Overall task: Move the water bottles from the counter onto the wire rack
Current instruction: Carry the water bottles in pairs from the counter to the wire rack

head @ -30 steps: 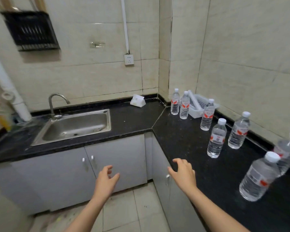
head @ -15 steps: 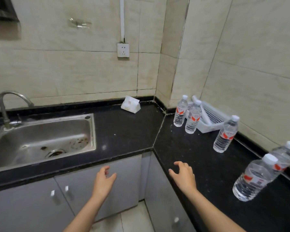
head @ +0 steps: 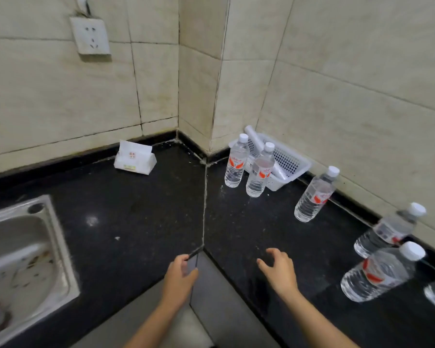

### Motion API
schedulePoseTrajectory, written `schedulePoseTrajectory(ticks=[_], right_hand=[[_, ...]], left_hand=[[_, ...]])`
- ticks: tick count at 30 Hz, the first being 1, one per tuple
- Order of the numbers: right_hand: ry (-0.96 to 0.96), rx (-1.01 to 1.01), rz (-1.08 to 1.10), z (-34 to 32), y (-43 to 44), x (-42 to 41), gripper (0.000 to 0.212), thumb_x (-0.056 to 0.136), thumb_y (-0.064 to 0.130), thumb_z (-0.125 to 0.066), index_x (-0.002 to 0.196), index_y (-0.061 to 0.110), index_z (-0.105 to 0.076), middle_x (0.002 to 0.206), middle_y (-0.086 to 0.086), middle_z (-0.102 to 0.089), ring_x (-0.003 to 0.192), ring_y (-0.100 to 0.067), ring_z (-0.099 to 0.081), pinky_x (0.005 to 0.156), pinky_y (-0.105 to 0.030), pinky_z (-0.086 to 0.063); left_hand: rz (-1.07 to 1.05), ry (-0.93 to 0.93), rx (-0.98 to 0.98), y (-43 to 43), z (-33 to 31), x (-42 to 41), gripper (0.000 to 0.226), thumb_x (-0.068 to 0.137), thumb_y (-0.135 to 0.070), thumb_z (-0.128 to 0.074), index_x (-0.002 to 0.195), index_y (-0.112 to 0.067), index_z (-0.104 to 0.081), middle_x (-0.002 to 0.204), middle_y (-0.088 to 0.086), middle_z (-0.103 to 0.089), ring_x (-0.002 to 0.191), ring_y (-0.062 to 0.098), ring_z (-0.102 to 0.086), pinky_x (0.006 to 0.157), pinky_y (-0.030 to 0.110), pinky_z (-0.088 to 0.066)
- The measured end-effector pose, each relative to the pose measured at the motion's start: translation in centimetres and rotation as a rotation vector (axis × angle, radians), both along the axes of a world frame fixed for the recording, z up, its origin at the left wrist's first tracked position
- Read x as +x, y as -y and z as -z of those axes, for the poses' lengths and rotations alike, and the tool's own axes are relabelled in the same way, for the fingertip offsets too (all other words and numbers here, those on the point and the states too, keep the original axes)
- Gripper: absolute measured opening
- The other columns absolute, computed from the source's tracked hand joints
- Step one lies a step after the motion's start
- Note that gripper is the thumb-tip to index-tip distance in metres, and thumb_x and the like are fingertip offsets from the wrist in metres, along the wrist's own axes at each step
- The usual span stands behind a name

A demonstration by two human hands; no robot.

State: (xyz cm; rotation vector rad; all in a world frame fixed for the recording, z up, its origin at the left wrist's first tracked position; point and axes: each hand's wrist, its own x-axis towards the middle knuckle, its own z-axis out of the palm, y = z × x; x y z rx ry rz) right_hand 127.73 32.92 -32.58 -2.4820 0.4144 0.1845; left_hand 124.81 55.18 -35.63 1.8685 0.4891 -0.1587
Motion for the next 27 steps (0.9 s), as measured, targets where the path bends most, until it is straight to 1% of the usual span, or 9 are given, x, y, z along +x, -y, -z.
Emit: schedulePoseTrajectory(ticks=[1,6,8,11,14,17,20,25,27], right_hand=[[0.004,0.010,0.021,0.1,0.5,0.8,0.045,0.086,0.031,-0.060,0.125,0.012,-0.051,0.127,-0.013,-0.052,0.123,-0.028,-0.044,0.100,-0.036,-0.038],[0.054,0.109,0.102,0.6,2.3,6.3,0.047,0.084,0.029,-0.063,0.126,0.010,-0.050,0.127,-0.014,-0.052,0.123,-0.029,-0.043,0.099,-0.036,-0.037],[0.074,0.146,0.121,0.6,2.7,8.8,0.049,0.084,0.029,-0.064,0.126,0.010,-0.049,0.127,-0.014,-0.052,0.122,-0.028,-0.044,0.099,-0.037,-0.038],[0.096,0.199,0.133,0.6,2.8,12.7,0.053,0.082,0.028,-0.066,0.127,0.009,-0.048,0.128,-0.015,-0.052,0.122,-0.028,-0.044,0.100,-0.037,-0.038],[0.098,0.245,0.114,0.9,2.5,15.2,0.056,0.081,0.028,-0.067,0.130,0.011,-0.045,0.129,-0.013,-0.050,0.124,-0.026,-0.043,0.100,-0.034,-0.036],[0.096,0.289,0.112,1.3,2.3,17.2,0.062,0.080,0.027,-0.069,0.133,0.011,-0.040,0.132,-0.012,-0.048,0.126,-0.024,-0.040,0.101,-0.031,-0.034],[0.149,0.322,0.129,1.0,1.9,19.4,0.069,0.076,0.023,-0.073,0.135,0.011,-0.038,0.133,-0.011,-0.046,0.127,-0.023,-0.039,0.103,-0.030,-0.032],[0.305,0.381,0.149,-0.5,1.3,23.6,0.074,0.067,0.018,-0.079,0.132,0.013,-0.043,0.131,-0.008,-0.048,0.126,-0.021,-0.040,0.105,-0.032,-0.035],[0.295,0.380,0.244,-0.4,1.2,26.4,0.076,0.066,0.017,-0.080,0.131,0.012,-0.042,0.131,-0.009,-0.047,0.125,-0.021,-0.041,0.105,-0.031,-0.034]], left_hand=[[0.035,-0.001,0.006,0.7,0.1,0.8,0.039,0.084,-0.007,-0.059,0.122,-0.004,-0.049,0.111,0.010,-0.050,0.108,0.028,-0.054,0.080,0.026,-0.036],[0.105,-0.001,0.034,2.5,-1.1,7.5,0.039,0.086,-0.011,-0.058,0.123,-0.007,-0.048,0.107,0.003,-0.047,0.092,0.016,-0.050,0.079,0.025,-0.039],[0.129,-0.010,0.045,2.9,-1.7,10.4,0.040,0.087,-0.012,-0.057,0.125,-0.008,-0.047,0.111,0.005,-0.049,0.094,0.016,-0.051,0.082,0.027,-0.043],[0.087,0.039,0.062,3.5,-1.5,13.9,0.043,0.085,-0.011,-0.059,0.126,-0.007,-0.047,0.121,0.013,-0.052,0.097,0.019,-0.053,0.087,0.031,-0.046],[0.049,0.024,0.040,4.9,-0.7,16.0,0.047,0.083,-0.010,-0.061,0.128,-0.007,-0.046,0.123,0.014,-0.053,0.105,0.025,-0.055,0.092,0.035,-0.046],[0.086,0.005,0.060,6.7,0.2,16.6,0.056,0.081,-0.010,-0.064,0.132,-0.009,-0.041,0.129,0.011,-0.048,0.117,0.024,-0.050,0.100,0.033,-0.042],[0.135,0.001,0.107,7.5,0.9,17.7,0.066,0.079,-0.013,-0.067,0.137,-0.010,-0.036,0.137,0.012,-0.043,0.127,0.024,-0.042,0.108,0.034,-0.035],[0.092,0.091,0.191,7.9,-0.7,23.4,0.077,0.078,-0.019,-0.069,0.142,-0.009,-0.027,0.146,0.012,-0.033,0.135,0.028,-0.028,0.112,0.035,-0.023],[0.137,0.093,0.183,8.2,-0.5,28.0,0.084,0.076,-0.022,-0.071,0.143,-0.011,-0.023,0.149,0.011,-0.029,0.138,0.028,-0.024,0.113,0.036,-0.021]])
